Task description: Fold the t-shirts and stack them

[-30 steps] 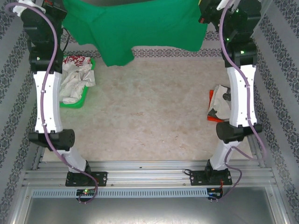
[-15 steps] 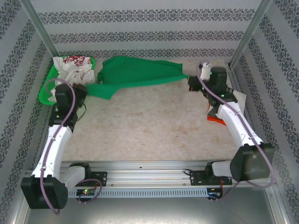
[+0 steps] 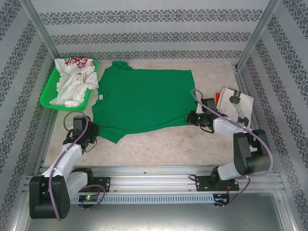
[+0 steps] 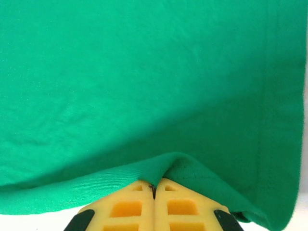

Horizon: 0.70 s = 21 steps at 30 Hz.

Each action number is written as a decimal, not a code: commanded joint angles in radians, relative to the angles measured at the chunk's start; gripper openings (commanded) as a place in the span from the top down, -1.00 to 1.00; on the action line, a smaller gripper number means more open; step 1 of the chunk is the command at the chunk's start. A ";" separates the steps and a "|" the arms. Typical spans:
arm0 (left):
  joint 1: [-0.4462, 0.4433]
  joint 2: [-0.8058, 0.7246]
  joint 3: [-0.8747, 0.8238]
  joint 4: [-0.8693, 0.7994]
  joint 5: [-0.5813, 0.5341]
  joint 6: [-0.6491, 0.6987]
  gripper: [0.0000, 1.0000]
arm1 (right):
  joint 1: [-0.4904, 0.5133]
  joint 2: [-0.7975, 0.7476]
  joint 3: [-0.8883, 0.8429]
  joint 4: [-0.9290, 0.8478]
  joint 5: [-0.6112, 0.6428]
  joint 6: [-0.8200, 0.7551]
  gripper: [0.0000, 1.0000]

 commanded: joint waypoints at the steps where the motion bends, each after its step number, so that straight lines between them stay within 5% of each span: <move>1: 0.006 -0.034 -0.021 -0.013 0.004 -0.027 1.00 | 0.014 0.010 -0.041 0.012 0.062 0.060 1.00; 16: 0.007 -0.286 -0.045 -0.371 0.024 -0.024 1.00 | 0.069 -0.230 -0.196 -0.136 0.158 0.121 1.00; 21: 0.006 -0.342 -0.070 -0.375 0.031 -0.033 1.00 | 0.073 -0.298 -0.235 -0.145 0.170 0.138 1.00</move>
